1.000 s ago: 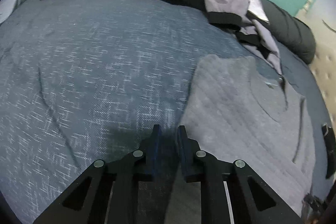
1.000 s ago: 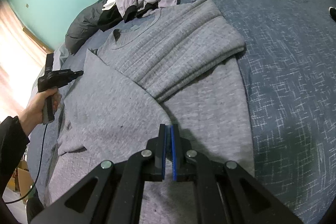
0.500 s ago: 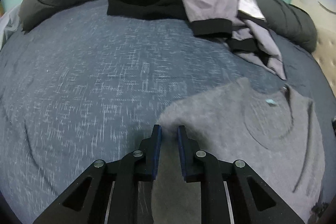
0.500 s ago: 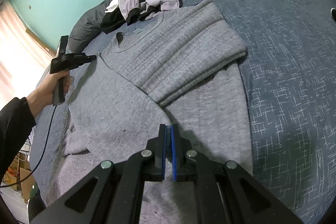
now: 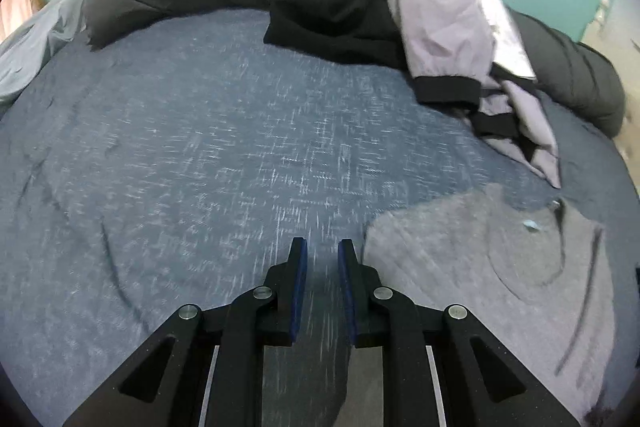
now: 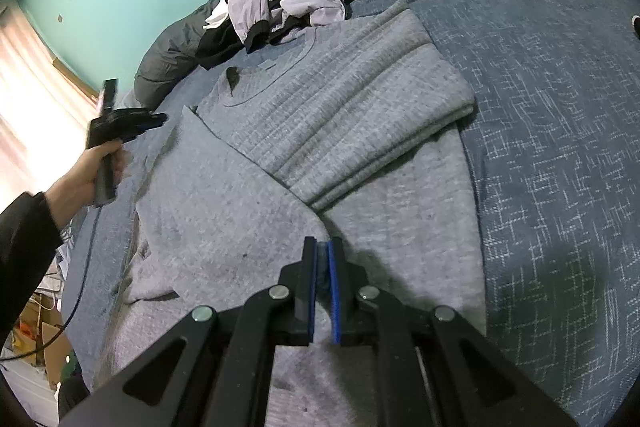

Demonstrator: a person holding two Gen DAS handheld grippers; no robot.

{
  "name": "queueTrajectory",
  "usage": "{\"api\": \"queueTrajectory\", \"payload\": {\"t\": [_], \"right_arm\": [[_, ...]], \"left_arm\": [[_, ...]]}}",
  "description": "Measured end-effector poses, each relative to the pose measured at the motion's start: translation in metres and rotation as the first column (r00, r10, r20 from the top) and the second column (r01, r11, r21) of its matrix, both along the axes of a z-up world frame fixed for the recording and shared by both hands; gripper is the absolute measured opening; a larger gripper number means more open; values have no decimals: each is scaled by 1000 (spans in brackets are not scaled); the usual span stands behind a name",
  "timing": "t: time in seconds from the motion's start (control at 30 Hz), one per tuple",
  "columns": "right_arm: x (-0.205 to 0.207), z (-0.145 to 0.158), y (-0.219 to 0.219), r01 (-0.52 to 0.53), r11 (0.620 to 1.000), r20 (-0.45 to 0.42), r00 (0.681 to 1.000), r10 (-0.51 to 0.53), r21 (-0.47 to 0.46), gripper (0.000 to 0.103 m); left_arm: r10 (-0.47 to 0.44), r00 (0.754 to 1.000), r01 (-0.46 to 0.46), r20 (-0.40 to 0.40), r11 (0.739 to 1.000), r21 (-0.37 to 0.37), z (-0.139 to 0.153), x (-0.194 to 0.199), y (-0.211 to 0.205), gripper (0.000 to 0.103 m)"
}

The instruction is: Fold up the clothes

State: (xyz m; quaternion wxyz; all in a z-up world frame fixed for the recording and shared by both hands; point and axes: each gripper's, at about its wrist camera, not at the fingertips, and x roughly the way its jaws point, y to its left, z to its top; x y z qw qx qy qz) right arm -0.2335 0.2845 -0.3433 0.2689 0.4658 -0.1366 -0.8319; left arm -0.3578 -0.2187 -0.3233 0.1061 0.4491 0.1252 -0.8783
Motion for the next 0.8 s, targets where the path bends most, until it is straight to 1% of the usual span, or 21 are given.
{"api": "queueTrajectory", "payload": {"t": [0.13, 0.23, 0.33, 0.37, 0.43, 0.5, 0.53, 0.57, 0.63, 0.73, 0.8], "right_arm": [[3, 11, 9, 21, 1000, -20, 1000, -21, -8, 8], [9, 24, 21, 34, 999, -33, 999, -35, -19, 18], [16, 36, 33, 47, 998, -46, 998, -48, -31, 19], [18, 41, 37, 51, 998, -51, 997, -53, -35, 19], [22, 49, 45, 59, 997, -59, 996, -62, -43, 20], [26, 47, 45, 30, 999, -30, 999, -31, -17, 32], [27, 43, 45, 17, 1000, -6, 1000, -17, 0, 43], [29, 37, 45, 6, 1000, 22, 1000, -7, 18, 44], [32, 24, 44, -13, 998, 74, 997, 9, 55, 44], [42, 15, 43, -28, 993, 114, 993, 14, 115, 44], [49, 12, 42, -29, 992, 142, 990, 12, 120, 44]], "left_arm": [[-51, 999, 51, 10, 998, 24, 16, 37, 8, 18], [-91, 996, 90, 21, 995, 43, 26, 72, 17, 19], [-125, 992, 123, 29, 991, 53, 32, 108, 26, 26], [-135, 990, 133, 30, 990, 55, 33, 119, 29, 30], [-155, 987, 153, 33, 987, 57, 36, 142, 35, 32], [-174, 984, 172, 35, 983, 60, 38, 165, 41, 32], [-181, 983, 178, 37, 982, 63, 38, 176, 45, 32], [-183, 982, 180, 38, 981, 72, 37, 187, 48, 32], [-185, 982, 181, 39, 979, 97, 34, 207, 51, 32], [-181, 983, 173, 43, 974, 146, 26, 234, 51, 32], [-180, 982, 170, 51, 971, 169, 21, 249, 50, 34]]}}
